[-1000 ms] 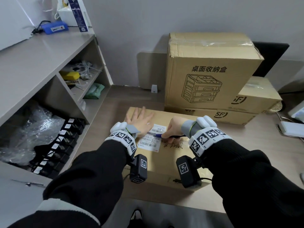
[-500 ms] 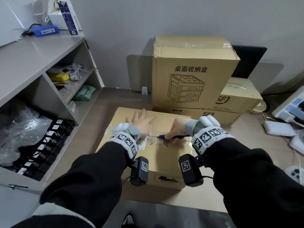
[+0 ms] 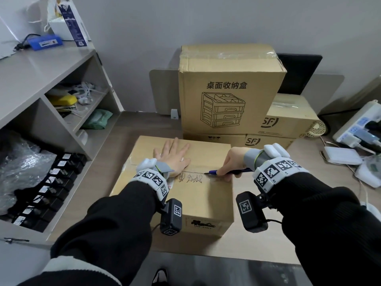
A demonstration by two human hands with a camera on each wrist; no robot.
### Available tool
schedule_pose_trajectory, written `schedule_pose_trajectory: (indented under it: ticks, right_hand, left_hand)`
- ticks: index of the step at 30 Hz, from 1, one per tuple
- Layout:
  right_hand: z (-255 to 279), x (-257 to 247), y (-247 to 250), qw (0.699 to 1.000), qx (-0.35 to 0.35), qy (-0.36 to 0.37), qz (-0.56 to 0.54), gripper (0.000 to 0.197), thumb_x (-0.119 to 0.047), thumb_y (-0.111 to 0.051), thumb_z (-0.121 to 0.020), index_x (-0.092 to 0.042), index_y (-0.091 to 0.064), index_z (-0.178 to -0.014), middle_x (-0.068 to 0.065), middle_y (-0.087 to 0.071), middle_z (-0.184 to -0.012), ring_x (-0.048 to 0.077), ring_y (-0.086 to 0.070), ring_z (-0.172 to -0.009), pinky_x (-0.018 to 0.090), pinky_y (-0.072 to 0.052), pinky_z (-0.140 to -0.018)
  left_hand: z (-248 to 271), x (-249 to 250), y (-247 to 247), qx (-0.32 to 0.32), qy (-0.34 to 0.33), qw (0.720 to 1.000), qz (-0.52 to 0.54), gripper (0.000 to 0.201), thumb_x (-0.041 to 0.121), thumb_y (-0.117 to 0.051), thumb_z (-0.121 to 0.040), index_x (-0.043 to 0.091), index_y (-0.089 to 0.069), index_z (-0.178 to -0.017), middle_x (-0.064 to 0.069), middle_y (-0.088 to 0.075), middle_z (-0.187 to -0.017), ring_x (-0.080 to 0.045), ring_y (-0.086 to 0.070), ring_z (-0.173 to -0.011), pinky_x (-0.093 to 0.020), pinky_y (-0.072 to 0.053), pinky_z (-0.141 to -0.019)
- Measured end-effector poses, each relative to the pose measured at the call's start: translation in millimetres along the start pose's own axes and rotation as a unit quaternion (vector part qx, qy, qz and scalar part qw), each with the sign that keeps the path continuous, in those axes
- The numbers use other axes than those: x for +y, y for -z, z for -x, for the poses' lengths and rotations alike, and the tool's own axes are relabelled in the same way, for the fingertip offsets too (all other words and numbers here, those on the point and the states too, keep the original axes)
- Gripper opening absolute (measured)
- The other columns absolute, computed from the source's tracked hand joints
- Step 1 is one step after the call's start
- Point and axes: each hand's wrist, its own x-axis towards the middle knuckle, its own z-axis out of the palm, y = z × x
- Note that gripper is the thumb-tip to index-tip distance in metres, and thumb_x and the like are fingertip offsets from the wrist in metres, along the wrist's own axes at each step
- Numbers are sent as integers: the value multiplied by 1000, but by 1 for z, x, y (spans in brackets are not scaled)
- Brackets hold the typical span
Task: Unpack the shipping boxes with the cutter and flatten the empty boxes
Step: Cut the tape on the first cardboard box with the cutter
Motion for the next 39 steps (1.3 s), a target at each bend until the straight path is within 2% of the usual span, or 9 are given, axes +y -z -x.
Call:
schedule_pose_trajectory:
  ticks: [6,12,15,17,20,27,32,36,39]
  right_hand:
    - [4,8,-1,1000,10,-14,-1,42,-53,-63,-80,-16,-78,-94,-1,-63,-69,14,-50,-60,23,-37,-54]
    - [14,24,1,999,-10,-16,-27,33,-52,-62,-82,-22,-78,-84,-6,-62,-65,11,-49,-57,22,-36,-55]
    - [22,39,3,998,-13,-31,-47,28,-45,-61,-86,-21,-76,-87,-13,-63,-52,7,-48,-52,20,-36,-53]
    - [26,48,1,997,-8,-37,-64,29,-44,-60,-87,-20,-76,-91,-17,-63,-50,6,-48,-52,18,-37,-52]
    - [25,49,-2,997,4,-42,-63,30,-44,-61,-86,-20,-77,-91,-14,-61,-48,6,-46,-50,18,-36,-50]
    - [31,58,0,998,0,-41,-50,31,-43,-61,-85,-18,-78,-91,-8,-67,-70,8,-48,-53,19,-37,-53]
    - [30,52,2,998,35,-12,-50,29,-42,-61,-85,-18,-78,-86,-5,-62,-61,10,-43,-52,21,-33,-52]
    - [25,38,0,994,45,34,-92,24,-37,-59,-85,-18,-74,-83,-7,-75,-80,5,-50,-51,19,-40,-57]
    - [19,24,-3,994,54,51,-84,25,-36,-58,-86,-17,-74,-81,-7,-73,-75,5,-51,-52,20,-42,-58]
  left_hand:
    - [-1,0,0,0,3,1000,-4,59,50,-24,-99,42,3,-151,1,20,-159,-23,18,-146,-60,3,-112]
    - [-1,1,0,4,6,1000,-11,59,51,-24,-99,42,2,-151,2,18,-160,-23,16,-147,-60,1,-112]
    - [-2,0,-1,9,10,1000,-11,59,50,-25,-99,42,1,-151,2,17,-160,-23,15,-147,-59,0,-112]
    - [-2,1,-2,9,10,1000,-14,58,50,-25,-99,42,1,-151,2,16,-160,-23,15,-147,-59,0,-112]
    - [-3,1,-1,6,15,1000,-15,58,51,-25,-99,43,2,-150,3,17,-160,-23,15,-147,-59,-1,-112]
    - [-3,2,0,5,17,1000,-11,59,51,-26,-99,44,1,-150,3,16,-160,-23,14,-147,-59,-1,-112]
    - [-4,4,-1,7,22,1000,-17,58,51,-25,-99,44,1,-150,3,16,-160,-23,14,-147,-59,-3,-111]
    - [-4,4,0,5,22,1000,-14,59,50,-26,-99,43,1,-150,3,17,-160,-23,15,-147,-59,-1,-111]
    - [-3,6,1,4,24,1000,-11,59,48,-27,-99,43,0,-151,3,17,-160,-23,16,-147,-59,0,-111]
